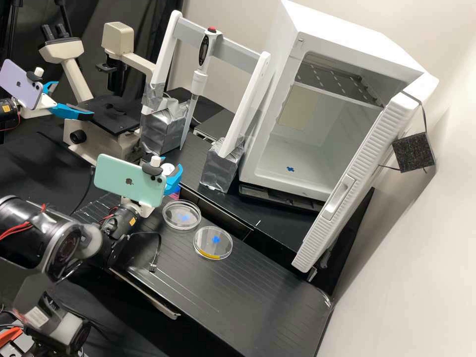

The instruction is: Open the bottle

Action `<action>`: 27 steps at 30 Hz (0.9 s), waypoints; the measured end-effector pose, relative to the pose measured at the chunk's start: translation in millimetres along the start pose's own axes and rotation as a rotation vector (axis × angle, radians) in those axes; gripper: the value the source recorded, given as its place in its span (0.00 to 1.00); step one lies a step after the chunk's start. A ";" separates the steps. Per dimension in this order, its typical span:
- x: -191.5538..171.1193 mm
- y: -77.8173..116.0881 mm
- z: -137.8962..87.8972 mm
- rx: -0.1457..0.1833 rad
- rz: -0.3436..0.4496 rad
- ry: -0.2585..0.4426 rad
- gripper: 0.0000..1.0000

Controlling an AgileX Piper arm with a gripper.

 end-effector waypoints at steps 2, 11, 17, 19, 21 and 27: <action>-10.2 -2.7 1.8 0.001 -0.018 0.009 0.00; -37.8 -7.0 -2.5 -0.003 -0.019 0.107 0.00; -35.8 -18.2 -6.6 -0.012 -0.077 0.138 0.00; -34.4 -22.8 -5.1 -0.008 -0.104 0.130 0.00; -33.2 -26.2 -3.1 -0.008 -0.121 0.117 0.00; -31.6 -28.9 1.0 -0.004 -0.130 0.088 0.00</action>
